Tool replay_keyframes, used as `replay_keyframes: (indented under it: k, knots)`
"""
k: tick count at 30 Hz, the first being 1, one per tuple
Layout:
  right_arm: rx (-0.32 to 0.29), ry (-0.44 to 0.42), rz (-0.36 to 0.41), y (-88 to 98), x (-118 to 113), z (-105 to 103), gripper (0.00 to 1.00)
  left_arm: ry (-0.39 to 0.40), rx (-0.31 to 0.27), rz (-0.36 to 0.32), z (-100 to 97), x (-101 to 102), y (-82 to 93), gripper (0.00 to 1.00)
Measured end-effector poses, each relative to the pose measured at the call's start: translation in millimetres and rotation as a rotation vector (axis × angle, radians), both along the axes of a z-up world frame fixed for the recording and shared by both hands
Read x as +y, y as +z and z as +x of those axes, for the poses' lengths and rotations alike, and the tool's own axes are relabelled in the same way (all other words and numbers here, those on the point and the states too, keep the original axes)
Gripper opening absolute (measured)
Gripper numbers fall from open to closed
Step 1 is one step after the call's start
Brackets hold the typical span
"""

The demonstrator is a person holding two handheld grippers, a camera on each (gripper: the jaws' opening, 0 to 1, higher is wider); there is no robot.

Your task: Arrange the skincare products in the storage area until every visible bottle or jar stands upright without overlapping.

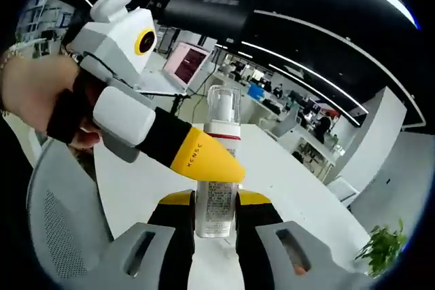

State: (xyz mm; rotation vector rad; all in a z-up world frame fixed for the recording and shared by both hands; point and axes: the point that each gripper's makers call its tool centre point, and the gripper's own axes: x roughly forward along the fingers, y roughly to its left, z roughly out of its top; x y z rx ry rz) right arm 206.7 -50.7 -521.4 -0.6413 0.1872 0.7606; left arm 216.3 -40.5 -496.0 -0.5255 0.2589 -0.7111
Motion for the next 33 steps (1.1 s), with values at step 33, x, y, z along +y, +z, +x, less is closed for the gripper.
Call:
replay_keyframes:
  k: [33]
  knots:
    - [0.497, 0.620, 0.346, 30.0, 24, -82, 0.23, -0.693, -0.376, 0.103, -89.9, -21, 53.9, 0.14]
